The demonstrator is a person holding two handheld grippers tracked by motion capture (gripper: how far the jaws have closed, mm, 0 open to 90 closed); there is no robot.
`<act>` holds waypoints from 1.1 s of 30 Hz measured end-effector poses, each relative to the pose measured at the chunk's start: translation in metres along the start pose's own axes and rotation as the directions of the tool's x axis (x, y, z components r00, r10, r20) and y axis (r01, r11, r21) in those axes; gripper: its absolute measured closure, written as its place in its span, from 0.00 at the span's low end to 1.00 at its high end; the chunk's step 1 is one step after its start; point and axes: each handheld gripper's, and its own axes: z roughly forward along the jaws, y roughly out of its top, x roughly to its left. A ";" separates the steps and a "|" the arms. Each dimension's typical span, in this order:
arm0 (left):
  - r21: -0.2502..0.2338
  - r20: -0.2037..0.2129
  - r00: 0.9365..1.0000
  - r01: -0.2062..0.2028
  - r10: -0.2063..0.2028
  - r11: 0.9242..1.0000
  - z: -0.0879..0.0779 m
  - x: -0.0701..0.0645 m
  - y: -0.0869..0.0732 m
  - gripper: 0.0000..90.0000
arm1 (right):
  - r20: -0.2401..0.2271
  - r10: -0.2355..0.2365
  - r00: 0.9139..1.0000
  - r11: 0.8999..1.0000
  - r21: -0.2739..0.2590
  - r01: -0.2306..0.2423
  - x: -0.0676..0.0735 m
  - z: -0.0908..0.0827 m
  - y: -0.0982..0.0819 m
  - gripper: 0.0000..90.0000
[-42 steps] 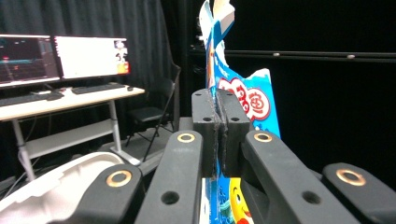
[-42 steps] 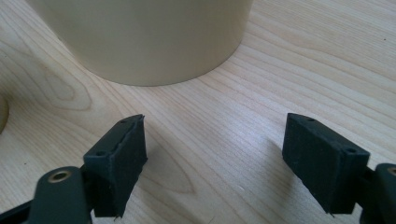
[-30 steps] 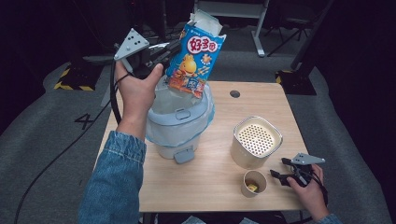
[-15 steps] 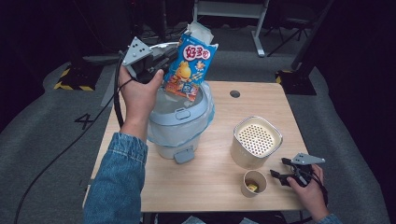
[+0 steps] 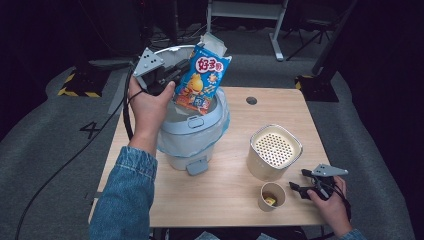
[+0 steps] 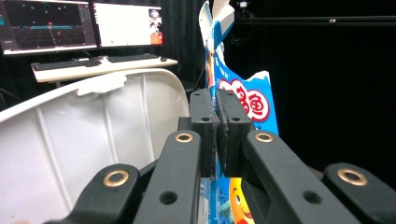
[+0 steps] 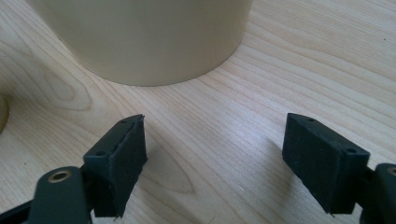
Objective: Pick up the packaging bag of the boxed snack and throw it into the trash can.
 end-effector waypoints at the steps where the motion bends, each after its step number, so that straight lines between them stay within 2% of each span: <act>1: 0.003 -0.004 1.000 0.000 0.000 1.000 0.000 0.000 0.000 0.97 | 0.000 0.000 1.000 1.000 0.000 0.000 0.000 0.000 0.000 0.24; 6: 0.013 0.002 1.000 -0.005 0.005 1.000 0.001 -0.001 -0.001 0.96 | 0.000 0.000 1.000 1.000 0.000 0.000 0.000 0.000 0.000 0.25; 7: 0.009 0.007 1.000 0.005 -0.005 1.000 0.000 -0.002 -0.001 0.95 | 0.000 0.000 1.000 1.000 0.000 0.000 0.000 0.000 0.000 0.25; 9: 0.006 0.003 1.000 0.010 -0.010 1.000 -0.001 -0.003 -0.001 0.86 | 0.000 0.000 1.000 1.000 0.000 0.000 0.000 0.000 0.000 0.24; 10: -0.032 -0.025 1.000 -0.002 0.001 0.999 -0.005 -0.008 0.001 0.73 | 0.000 0.000 1.000 1.000 0.000 0.000 0.000 0.000 0.000 0.24; 11: -0.032 -0.025 1.000 -0.002 0.001 0.999 -0.005 -0.008 0.001 0.66 | 0.000 0.000 1.000 1.000 0.000 0.000 0.000 0.000 0.000 0.24; 12: -0.039 -0.036 0.999 -0.019 0.018 0.999 -0.008 -0.011 0.002 0.66 | 0.000 0.000 1.000 1.000 0.000 0.000 0.000 0.000 0.000 0.24; 13: -0.040 -0.046 0.998 -0.033 0.031 0.999 -0.014 -0.018 0.004 0.58 | 0.000 0.000 1.000 1.000 0.000 0.000 0.000 0.000 0.000 0.24; 15: -0.033 -0.038 0.999 -0.039 0.037 0.999 -0.017 -0.020 0.005 0.57 | 0.000 0.000 1.000 1.000 0.000 0.000 0.000 0.000 0.000 0.24; 18: -0.001 0.005 0.999 -0.040 0.040 0.999 -0.026 -0.029 0.006 0.57 | 0.000 0.000 1.000 1.000 0.000 0.000 0.000 0.000 0.000 0.24; 22: 0.053 0.062 0.997 -0.056 0.053 0.997 -0.037 -0.035 0.003 0.55 | 0.000 0.000 1.000 1.000 0.000 0.000 0.000 0.000 0.000 0.24; 23: 0.053 0.062 0.997 -0.056 0.053 0.997 -0.037 -0.035 0.003 0.54 | 0.000 0.000 1.000 1.000 0.000 0.000 0.000 0.000 0.000 0.24; 24: 0.083 0.097 0.994 -0.064 0.055 0.995 -0.044 -0.036 0.000 0.53 | 0.000 0.000 1.000 1.000 0.000 0.000 0.000 0.000 0.000 0.24; 25: 0.083 0.097 0.994 -0.064 0.055 0.995 -0.044 -0.036 0.000 0.51 | 0.000 0.000 1.000 1.000 0.000 0.000 0.000 0.000 0.000 0.24; 26: 0.094 0.135 0.989 -0.069 0.056 0.993 -0.051 -0.036 -0.004 0.51 | 0.000 0.000 1.000 1.000 0.000 0.000 0.000 0.000 0.000 0.24; 27: 0.094 0.135 0.989 -0.069 0.056 0.993 -0.051 -0.036 -0.004 0.51 | -0.001 0.000 1.000 1.000 0.000 0.000 0.000 0.000 0.000 0.24; 29: 0.129 0.170 0.984 -0.077 0.054 0.989 -0.062 -0.036 -0.011 0.50 | 0.000 0.000 1.000 1.000 0.001 0.000 0.000 0.000 0.000 0.24; 31: 0.136 0.183 0.982 -0.077 0.052 0.988 -0.065 -0.036 -0.013 0.50 | 0.000 0.000 1.000 1.000 0.001 0.000 0.000 0.000 0.000 0.24; 32: 0.149 0.207 0.977 -0.074 0.042 0.986 -0.072 -0.036 -0.016 0.50 | 0.000 0.000 1.000 1.000 0.001 0.000 0.000 0.000 0.000 0.24; 33: 0.150 0.214 0.976 -0.076 0.043 0.986 -0.075 -0.036 -0.018 0.50 | 0.001 -0.001 1.000 1.000 0.001 0.001 0.000 0.000 0.000 0.24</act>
